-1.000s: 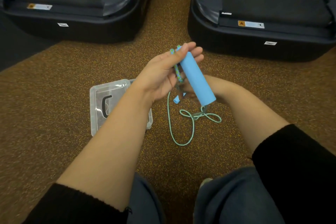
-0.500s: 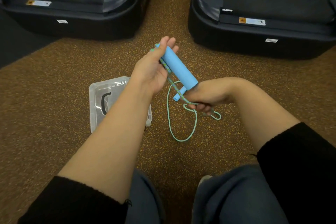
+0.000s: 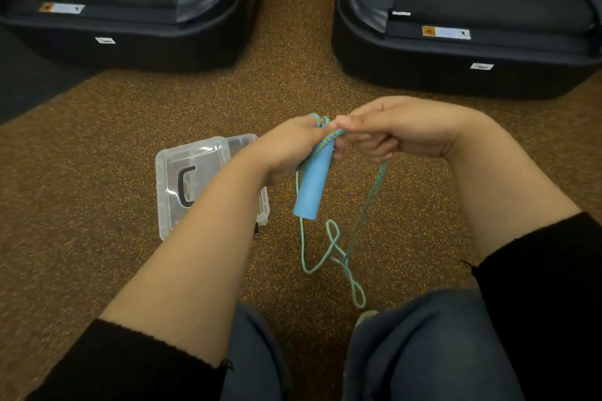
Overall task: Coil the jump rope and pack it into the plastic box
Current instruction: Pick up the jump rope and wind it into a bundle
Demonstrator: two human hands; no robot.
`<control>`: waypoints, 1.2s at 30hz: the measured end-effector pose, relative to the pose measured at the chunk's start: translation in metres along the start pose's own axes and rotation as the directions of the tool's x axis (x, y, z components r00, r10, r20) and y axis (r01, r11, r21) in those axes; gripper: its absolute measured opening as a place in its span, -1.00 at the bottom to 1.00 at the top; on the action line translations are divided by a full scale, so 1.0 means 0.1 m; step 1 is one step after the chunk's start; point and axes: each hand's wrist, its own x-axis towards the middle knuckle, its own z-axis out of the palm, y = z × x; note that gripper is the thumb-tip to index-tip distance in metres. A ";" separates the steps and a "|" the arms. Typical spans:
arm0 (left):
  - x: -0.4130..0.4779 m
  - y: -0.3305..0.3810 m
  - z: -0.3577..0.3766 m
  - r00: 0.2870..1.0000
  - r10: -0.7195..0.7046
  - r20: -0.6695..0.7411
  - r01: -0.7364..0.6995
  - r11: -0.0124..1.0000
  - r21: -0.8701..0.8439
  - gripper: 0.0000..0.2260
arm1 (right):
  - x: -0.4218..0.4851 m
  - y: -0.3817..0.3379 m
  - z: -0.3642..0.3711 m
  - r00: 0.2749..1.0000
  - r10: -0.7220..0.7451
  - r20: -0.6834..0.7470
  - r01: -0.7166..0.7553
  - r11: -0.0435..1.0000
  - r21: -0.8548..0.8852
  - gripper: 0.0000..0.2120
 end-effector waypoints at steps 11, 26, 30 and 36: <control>-0.14 0.16 0.01 0.949 -0.022 0.313 0.064 0.990 -0.126 -0.42 | 0.08 0.04 0.00 0.906 -0.127 -0.404 0.165 0.984 0.061 -0.62; -0.22 0.21 -0.04 0.938 0.107 0.329 0.007 0.945 -0.327 -0.53 | 0.20 -0.05 0.18 0.872 -0.193 -0.450 0.238 0.970 0.044 -0.65; -0.23 0.20 -0.05 0.940 0.103 0.325 0.006 0.948 -0.318 -0.52 | 0.24 -0.05 0.22 0.882 -0.170 -0.439 0.226 0.971 0.078 -0.64; -0.23 0.19 -0.03 0.940 0.134 0.314 -0.006 0.926 -0.376 -0.52 | 0.32 -0.02 0.27 0.878 -0.140 -0.458 0.198 0.977 0.082 -0.54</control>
